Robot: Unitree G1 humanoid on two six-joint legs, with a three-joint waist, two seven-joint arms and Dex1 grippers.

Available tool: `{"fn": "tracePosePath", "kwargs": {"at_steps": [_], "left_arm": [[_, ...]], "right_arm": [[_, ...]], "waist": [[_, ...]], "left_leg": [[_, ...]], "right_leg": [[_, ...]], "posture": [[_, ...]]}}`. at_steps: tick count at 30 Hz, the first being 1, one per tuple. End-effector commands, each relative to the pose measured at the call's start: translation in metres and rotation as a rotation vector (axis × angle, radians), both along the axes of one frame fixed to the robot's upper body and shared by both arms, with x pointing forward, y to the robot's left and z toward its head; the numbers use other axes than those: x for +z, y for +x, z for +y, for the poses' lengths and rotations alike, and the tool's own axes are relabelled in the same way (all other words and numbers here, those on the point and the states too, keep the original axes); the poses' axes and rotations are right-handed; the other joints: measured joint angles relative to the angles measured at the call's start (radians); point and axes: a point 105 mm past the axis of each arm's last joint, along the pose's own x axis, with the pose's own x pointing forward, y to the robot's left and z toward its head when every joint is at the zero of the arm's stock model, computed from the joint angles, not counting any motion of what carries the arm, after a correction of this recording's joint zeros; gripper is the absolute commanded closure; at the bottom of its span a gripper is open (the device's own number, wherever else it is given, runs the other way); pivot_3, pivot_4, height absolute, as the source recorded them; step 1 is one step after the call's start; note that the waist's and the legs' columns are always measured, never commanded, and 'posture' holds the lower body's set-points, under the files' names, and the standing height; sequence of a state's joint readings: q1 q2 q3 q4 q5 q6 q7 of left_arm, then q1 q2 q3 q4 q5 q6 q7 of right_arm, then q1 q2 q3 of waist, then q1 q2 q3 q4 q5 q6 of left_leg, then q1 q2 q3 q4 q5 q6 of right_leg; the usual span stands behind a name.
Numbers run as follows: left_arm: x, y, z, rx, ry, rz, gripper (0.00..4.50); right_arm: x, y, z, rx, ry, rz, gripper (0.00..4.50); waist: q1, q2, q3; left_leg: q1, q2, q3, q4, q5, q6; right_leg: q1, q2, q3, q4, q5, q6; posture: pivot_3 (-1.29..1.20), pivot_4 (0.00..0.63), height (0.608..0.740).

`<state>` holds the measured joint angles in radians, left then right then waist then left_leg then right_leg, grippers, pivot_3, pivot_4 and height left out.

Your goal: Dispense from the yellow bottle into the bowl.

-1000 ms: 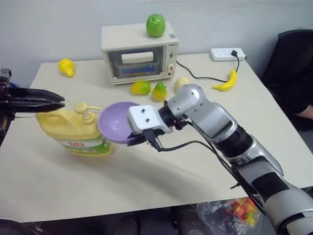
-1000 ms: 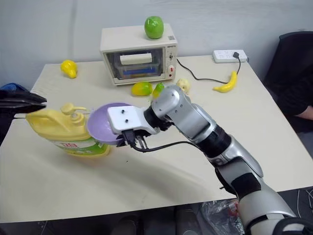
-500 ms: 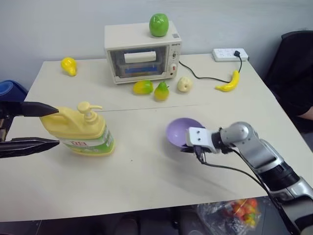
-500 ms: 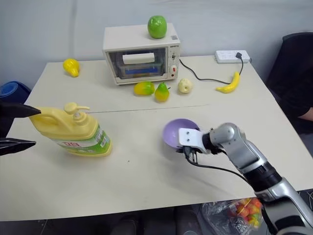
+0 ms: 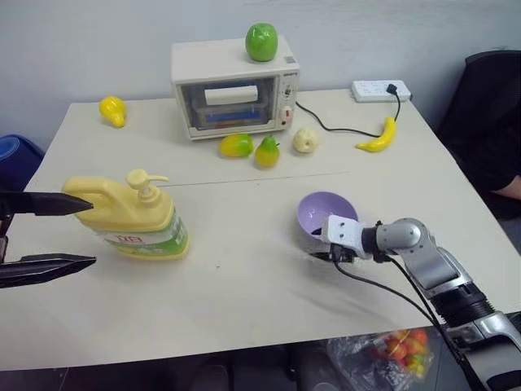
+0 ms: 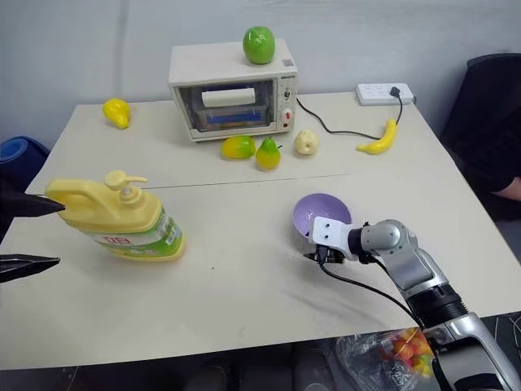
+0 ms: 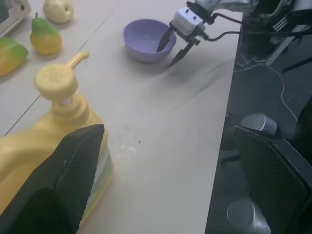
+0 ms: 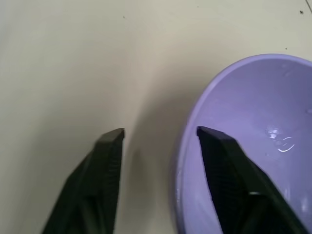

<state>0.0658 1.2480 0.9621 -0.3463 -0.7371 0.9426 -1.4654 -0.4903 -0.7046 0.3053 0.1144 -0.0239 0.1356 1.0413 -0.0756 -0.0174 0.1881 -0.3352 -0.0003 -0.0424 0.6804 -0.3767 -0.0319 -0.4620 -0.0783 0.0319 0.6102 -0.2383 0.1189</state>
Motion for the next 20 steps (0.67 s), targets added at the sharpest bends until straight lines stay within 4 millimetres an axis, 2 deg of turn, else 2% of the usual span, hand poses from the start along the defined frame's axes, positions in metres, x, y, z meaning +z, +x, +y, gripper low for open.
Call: {"fn": "tracePosePath", "kwargs": {"at_steps": [1,3,7,9,11,14,17,20], "left_arm": [[0.004,-0.001,0.004,0.011,0.017,-0.047,0.0],[0.004,-0.002,0.009,0.025,0.014,-0.051,0.0],[0.005,-0.002,0.02,0.074,0.039,-0.092,0.0],[0.004,-0.004,0.025,0.102,0.053,-0.109,0.0],[0.003,-0.006,0.031,0.13,0.056,-0.114,0.0],[0.001,-0.01,0.041,0.187,0.045,-0.114,0.0],[0.0,-0.013,0.046,0.217,0.029,-0.118,0.0],[-0.005,-0.015,0.049,0.22,0.044,-0.121,0.0]], "right_arm": [[0.032,-0.003,-0.007,0.002,0.054,-0.043,0.6],[0.053,-0.01,-0.014,0.002,0.103,-0.028,0.02],[0.097,-0.023,-0.044,-0.027,0.182,-0.012,0.02],[0.11,-0.034,-0.061,-0.028,0.209,0.031,0.02],[0.117,-0.054,-0.079,0.001,0.219,0.126,0.02],[0.118,-0.083,-0.109,0.01,0.202,0.254,0.02],[0.117,-0.084,-0.129,-0.079,0.251,0.266,0.02],[0.115,-0.079,-0.135,-0.127,0.277,0.231,0.02]], "waist": [[0.002,0.0,0.0],[0.004,0.0,0.0],[0.016,0.002,0.002],[0.022,0.003,0.002],[0.026,0.002,0.003],[0.04,0.002,0.003],[0.041,0.001,0.004],[0.037,0.003,0.005]], "left_leg": [[0.0,0.0,0.0,0.0,0.0,0.0],[0.0,0.0,0.0,0.0,0.0,0.0],[0.0,0.0,0.0,0.0,0.0,0.0],[0.0,0.0,0.0,0.0,0.0,0.0],[0.001,0.0,0.0,0.0,0.0,0.001],[0.001,0.0,0.001,0.0,-0.001,0.002],[0.002,0.0,0.002,0.001,-0.001,0.002],[0.006,0.001,0.005,0.001,-0.001,0.002]], "right_leg": [[0.0,0.0,0.0,0.0,0.0,0.0],[0.0,0.0,0.0,0.0,0.0,0.0],[0.0,0.0,0.0,0.0,0.0,0.0],[0.0,0.0,0.0,0.0,0.0,0.0],[0.001,0.0,-0.001,-0.001,0.0,0.0],[0.002,0.0,-0.001,-0.003,0.0,0.0],[0.004,0.0,0.0,-0.004,0.0,0.001],[0.013,0.0,0.0,-0.009,-0.002,-0.003]], "posture": [[0.0,0.15,0.74],[0.0,0.15,0.74],[0.0,0.15,0.74],[0.0,0.15,0.74],[0.0,0.15,0.74],[0.0,0.15,0.74],[0.0,0.15,0.74],[0.0,0.15,0.74]]}}
